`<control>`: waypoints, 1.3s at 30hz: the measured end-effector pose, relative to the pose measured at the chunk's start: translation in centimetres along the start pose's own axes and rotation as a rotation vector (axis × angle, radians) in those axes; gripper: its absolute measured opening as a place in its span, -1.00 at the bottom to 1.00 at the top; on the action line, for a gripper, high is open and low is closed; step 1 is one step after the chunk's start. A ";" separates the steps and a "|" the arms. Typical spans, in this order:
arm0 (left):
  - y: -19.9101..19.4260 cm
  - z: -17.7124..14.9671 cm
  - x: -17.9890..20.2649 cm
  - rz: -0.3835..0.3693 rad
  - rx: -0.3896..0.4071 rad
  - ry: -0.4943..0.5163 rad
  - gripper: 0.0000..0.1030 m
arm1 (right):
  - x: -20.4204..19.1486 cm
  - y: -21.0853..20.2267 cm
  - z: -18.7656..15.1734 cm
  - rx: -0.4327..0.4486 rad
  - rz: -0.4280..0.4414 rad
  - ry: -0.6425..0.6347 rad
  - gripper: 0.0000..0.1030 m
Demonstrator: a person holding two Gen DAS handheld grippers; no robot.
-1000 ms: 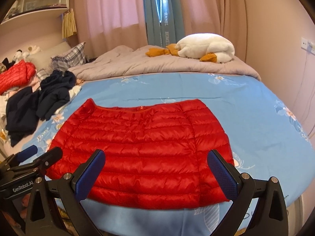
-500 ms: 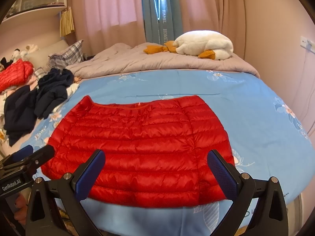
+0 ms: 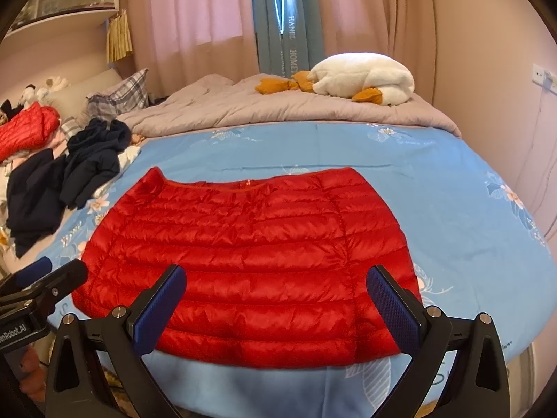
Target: Fold large clothes
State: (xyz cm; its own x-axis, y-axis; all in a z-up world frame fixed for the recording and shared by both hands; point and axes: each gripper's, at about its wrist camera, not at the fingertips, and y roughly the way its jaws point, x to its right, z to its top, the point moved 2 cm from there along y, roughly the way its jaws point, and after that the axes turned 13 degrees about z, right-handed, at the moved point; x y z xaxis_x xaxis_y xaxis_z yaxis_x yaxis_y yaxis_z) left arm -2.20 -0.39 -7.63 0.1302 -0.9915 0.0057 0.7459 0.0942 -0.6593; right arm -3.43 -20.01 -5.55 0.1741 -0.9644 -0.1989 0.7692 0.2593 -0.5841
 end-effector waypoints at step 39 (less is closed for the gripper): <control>0.4 0.0 0.4 -0.011 -0.015 0.000 1.00 | -0.1 0.9 -0.1 -0.024 -0.010 -0.003 0.99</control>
State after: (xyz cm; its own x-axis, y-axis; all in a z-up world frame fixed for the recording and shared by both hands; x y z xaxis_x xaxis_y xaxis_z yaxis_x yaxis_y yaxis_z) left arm -1.86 -0.72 -7.84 0.1223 -0.9924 0.0134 0.7374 0.0818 -0.6705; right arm -2.78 -19.66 -6.10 0.1679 -0.9672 -0.1904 0.7560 0.2503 -0.6049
